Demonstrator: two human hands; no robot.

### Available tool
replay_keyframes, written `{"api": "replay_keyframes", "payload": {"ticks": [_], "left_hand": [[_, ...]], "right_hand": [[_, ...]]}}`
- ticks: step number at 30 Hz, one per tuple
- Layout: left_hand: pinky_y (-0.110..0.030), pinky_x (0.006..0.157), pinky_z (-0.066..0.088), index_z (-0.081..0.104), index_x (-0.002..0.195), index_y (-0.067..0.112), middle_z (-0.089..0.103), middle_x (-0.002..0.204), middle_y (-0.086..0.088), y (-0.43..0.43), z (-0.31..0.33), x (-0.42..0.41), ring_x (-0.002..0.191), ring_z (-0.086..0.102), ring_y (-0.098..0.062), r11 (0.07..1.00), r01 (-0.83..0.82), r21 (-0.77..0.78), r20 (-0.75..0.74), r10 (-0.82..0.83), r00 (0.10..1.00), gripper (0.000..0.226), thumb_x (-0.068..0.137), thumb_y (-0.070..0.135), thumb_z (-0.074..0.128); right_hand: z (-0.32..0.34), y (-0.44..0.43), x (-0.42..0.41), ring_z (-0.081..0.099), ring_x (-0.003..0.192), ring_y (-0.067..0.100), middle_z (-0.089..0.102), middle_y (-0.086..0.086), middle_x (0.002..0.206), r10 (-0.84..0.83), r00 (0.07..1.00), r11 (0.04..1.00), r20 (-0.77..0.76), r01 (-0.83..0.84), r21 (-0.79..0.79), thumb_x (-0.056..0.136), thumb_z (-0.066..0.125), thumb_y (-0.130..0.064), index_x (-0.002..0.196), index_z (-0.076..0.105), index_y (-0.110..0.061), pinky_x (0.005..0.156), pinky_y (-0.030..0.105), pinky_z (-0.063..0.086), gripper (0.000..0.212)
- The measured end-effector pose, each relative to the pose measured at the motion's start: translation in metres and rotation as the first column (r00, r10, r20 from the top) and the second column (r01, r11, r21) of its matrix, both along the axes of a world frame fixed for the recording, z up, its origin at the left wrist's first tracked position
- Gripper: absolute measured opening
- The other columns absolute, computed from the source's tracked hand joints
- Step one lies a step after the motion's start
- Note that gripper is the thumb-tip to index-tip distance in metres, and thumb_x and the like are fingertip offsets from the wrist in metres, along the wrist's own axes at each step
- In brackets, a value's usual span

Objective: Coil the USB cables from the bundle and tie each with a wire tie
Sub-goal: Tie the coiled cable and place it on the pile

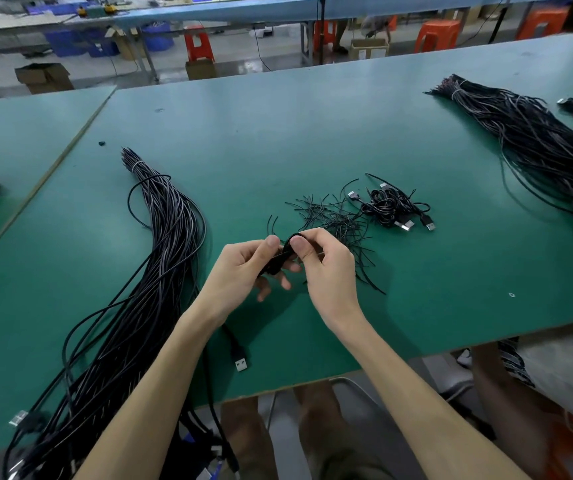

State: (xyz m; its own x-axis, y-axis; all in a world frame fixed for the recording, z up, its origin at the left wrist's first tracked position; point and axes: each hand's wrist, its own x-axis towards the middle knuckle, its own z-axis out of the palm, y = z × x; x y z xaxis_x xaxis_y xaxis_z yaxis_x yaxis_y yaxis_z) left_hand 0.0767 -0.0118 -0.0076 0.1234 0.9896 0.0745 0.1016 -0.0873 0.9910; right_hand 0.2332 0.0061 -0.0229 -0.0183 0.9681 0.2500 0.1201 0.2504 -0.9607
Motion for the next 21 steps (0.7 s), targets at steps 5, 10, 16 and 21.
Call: {"api": "replay_keyframes", "payload": {"ticks": [5,10,16,21], "left_hand": [[-0.024,0.040,0.034,0.072,0.093,0.005,0.075,0.085,-0.013,0.002,-0.001,-0.003,0.053,0.062,-0.025,0.999,-0.030,0.017,-0.038,0.030,0.999,0.040,0.106,0.037,0.052],[-0.020,0.046,0.035,0.070,0.088,0.004,0.071,0.078,-0.010,0.000,0.001,-0.004,0.057,0.058,-0.018,0.997,0.002,-0.075,0.084,0.004,0.996,0.036,0.100,0.036,0.058],[-0.034,0.069,0.038,0.071,0.091,0.008,0.072,0.084,-0.011,0.000,0.001,-0.009,0.069,0.060,-0.020,0.992,-0.005,-0.128,0.181,0.028,0.983,0.028,0.091,0.036,0.067],[-0.028,0.075,0.047,0.077,0.083,0.019,0.071,0.081,-0.010,0.001,0.001,-0.013,0.078,0.063,-0.022,0.998,-0.004,-0.068,0.241,0.020,0.970,0.019,0.085,0.038,0.074]], "right_hand": [[0.001,-0.001,0.000,0.060,0.071,0.005,0.073,0.000,0.087,0.025,0.999,0.999,0.040,-0.026,0.020,0.102,0.064,-0.018,0.097,0.071,-0.012,0.070,0.016,0.042,0.010],[0.005,-0.005,0.000,0.060,0.075,0.004,0.073,-0.003,0.089,0.068,0.998,0.995,-0.008,-0.067,0.074,0.099,0.066,-0.009,0.089,0.071,-0.023,0.072,0.016,0.043,0.018],[0.005,-0.007,-0.001,0.065,0.100,0.014,0.074,-0.011,0.100,0.100,0.995,0.987,-0.021,-0.097,0.125,0.098,0.067,-0.013,0.101,0.076,-0.022,0.078,0.019,0.046,0.013],[0.005,-0.006,-0.004,0.065,0.100,0.009,0.071,-0.007,0.110,0.132,0.991,0.984,0.019,-0.134,0.114,0.098,0.065,-0.037,0.111,0.071,-0.024,0.076,0.011,0.043,0.019]]}}
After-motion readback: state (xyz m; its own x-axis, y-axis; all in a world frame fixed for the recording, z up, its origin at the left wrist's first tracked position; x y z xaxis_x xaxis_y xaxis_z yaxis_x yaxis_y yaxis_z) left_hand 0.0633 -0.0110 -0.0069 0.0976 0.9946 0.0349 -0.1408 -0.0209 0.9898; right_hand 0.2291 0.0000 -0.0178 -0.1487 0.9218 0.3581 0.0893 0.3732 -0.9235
